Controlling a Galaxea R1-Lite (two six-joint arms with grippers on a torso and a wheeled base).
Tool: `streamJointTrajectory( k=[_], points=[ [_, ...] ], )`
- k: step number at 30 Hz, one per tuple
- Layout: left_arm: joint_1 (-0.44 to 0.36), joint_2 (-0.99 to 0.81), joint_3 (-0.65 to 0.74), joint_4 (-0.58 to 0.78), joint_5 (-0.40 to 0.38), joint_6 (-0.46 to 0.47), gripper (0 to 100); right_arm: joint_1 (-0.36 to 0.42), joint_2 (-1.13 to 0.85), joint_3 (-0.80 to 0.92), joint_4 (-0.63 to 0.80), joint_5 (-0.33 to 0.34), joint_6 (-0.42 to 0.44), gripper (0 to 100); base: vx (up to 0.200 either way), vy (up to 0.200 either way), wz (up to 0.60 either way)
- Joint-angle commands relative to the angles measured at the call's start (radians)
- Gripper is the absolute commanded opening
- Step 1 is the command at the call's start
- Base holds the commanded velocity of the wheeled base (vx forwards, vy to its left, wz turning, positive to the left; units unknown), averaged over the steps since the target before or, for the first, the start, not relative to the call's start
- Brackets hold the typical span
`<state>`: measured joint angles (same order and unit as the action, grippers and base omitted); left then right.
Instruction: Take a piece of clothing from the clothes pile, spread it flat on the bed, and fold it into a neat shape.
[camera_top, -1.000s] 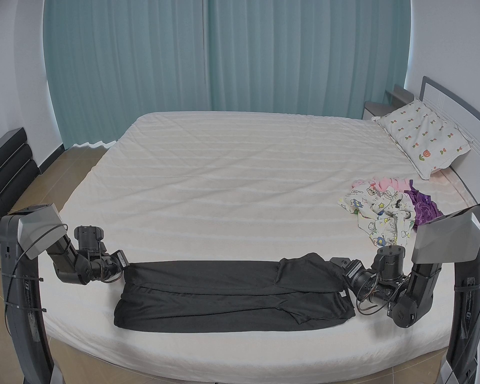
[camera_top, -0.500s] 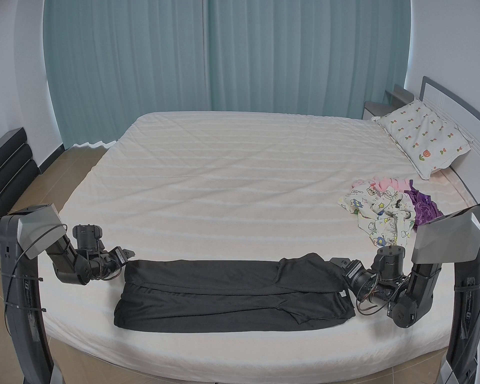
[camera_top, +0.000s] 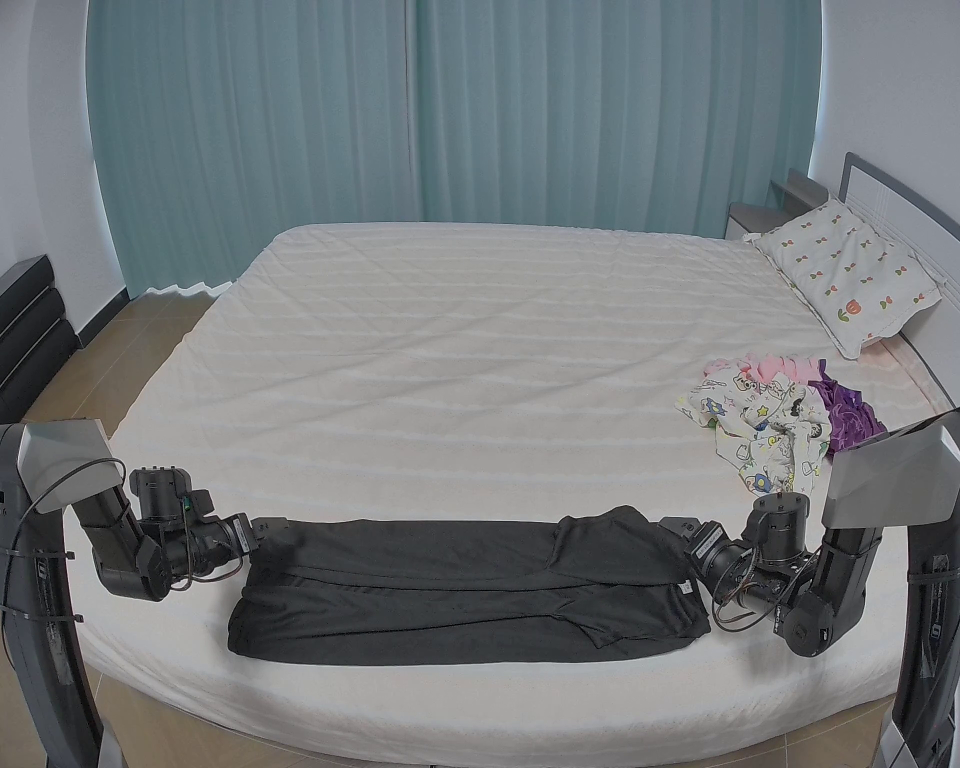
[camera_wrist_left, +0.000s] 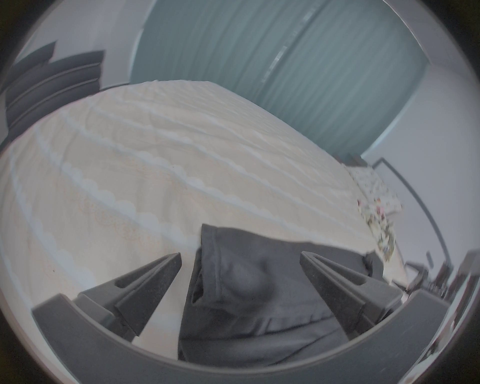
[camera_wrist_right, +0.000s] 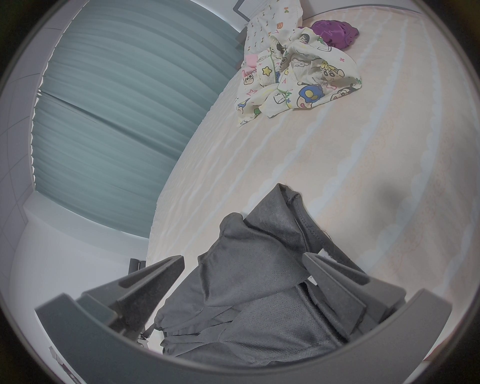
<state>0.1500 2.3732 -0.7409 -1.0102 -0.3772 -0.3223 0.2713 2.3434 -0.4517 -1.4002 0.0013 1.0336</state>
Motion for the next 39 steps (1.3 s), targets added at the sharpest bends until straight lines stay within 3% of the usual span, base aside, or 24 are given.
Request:
streamJointTrajectory(
  k=[1,8,13,14,39],
  points=[
    [0.0,-0.002,0.095,-0.034,-0.04,0.184,100,0.002,0.002,0.004,-0.002,0.0,0.0,100,0.0,0.0,0.0],
    [-0.006,0.02,0.104,-0.054,-0.04,0.247,100,0.003,0.002,0.004,-0.002,0.0,-0.001,100,0.0,0.0,0.0],
    [-0.004,0.061,0.132,-0.146,-0.04,0.269,100,0.003,0.002,0.002,-0.002,0.0,-0.001,100,0.0,0.0,0.0],
    [-0.004,0.067,0.138,-0.159,-0.04,0.273,0,0.003,0.002,0.002,-0.002,0.0,-0.001,100,0.0,0.0,0.0],
    [0.056,0.014,0.189,-0.151,-0.031,0.289,0,0.003,0.005,0.002,-0.002,0.006,0.0,100,0.0,0.0,0.0]
  ],
)
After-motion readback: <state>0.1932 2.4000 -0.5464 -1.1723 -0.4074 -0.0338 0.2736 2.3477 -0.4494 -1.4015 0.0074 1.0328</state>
